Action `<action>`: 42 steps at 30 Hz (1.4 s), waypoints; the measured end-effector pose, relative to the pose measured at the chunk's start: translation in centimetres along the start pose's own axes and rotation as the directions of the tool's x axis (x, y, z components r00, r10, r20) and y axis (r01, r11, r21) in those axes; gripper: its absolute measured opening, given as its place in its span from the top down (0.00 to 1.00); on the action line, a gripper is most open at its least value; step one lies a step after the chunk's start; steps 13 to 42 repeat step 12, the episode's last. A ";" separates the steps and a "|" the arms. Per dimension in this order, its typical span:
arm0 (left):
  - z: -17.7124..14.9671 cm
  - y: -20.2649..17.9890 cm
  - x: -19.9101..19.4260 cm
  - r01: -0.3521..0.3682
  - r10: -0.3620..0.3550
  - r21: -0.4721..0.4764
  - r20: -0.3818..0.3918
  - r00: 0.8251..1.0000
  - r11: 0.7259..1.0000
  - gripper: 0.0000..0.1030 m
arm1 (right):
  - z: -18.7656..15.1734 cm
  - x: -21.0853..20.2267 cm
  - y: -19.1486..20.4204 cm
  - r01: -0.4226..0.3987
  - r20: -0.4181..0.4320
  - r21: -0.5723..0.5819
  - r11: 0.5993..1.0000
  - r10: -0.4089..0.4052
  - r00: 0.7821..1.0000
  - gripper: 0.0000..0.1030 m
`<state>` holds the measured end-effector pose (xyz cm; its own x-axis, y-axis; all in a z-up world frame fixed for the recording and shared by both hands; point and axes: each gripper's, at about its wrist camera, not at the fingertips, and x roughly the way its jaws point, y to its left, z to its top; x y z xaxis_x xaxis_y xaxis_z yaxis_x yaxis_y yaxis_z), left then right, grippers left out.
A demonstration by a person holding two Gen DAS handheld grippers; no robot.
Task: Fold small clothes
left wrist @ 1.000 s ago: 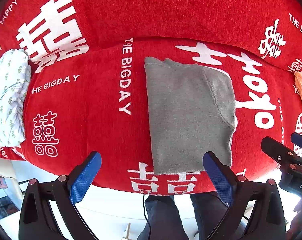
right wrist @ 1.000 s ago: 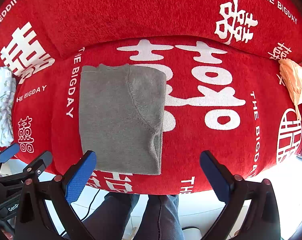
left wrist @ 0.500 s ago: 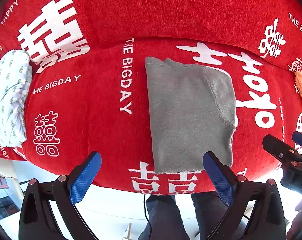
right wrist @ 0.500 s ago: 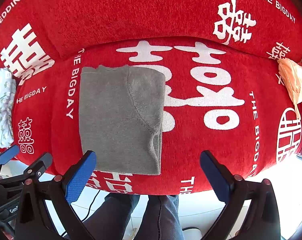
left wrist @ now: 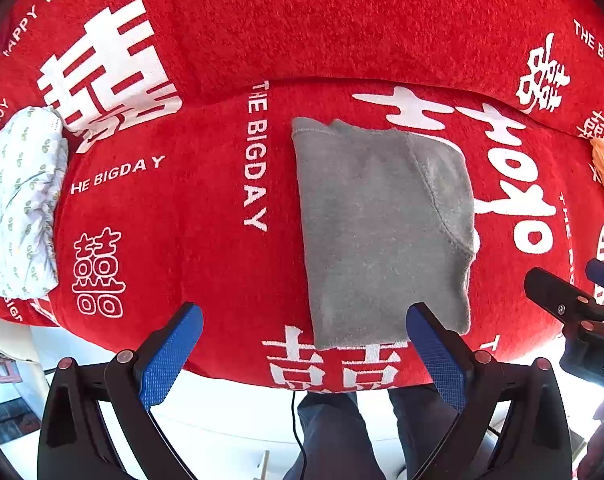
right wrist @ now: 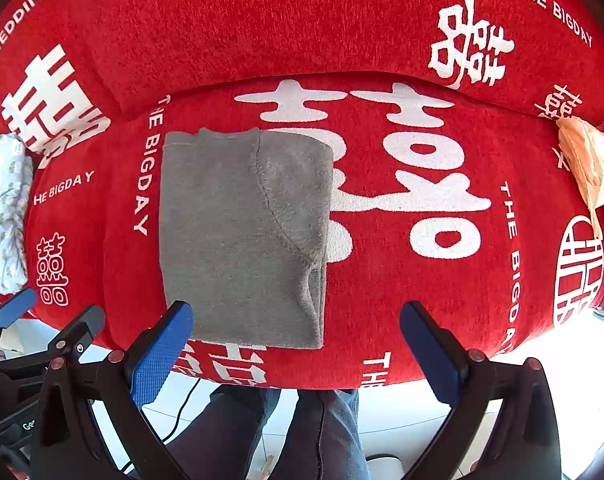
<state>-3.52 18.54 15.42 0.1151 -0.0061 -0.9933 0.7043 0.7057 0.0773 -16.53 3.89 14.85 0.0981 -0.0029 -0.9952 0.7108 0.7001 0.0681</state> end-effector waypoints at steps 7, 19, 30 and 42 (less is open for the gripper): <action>0.1 0.0 0.2 0.014 -0.014 -0.010 -0.006 1.000 1.000 0.01 | 0.0 0.2 -0.1 0.000 -0.002 -0.001 1.000 0.000 1.000 0.00; 0.3 -0.5 0.2 0.014 -0.014 0.009 -0.001 1.000 1.000 0.01 | 0.3 0.6 -0.3 -0.003 -0.011 -0.005 1.000 0.003 1.000 0.00; 0.3 -0.5 0.2 0.014 -0.014 0.009 -0.001 1.000 1.000 0.01 | 0.3 0.6 -0.3 -0.003 -0.011 -0.005 1.000 0.003 1.000 0.00; 0.3 -0.5 0.2 0.014 -0.014 0.009 -0.001 1.000 1.000 0.01 | 0.3 0.6 -0.3 -0.003 -0.011 -0.005 1.000 0.003 1.000 0.00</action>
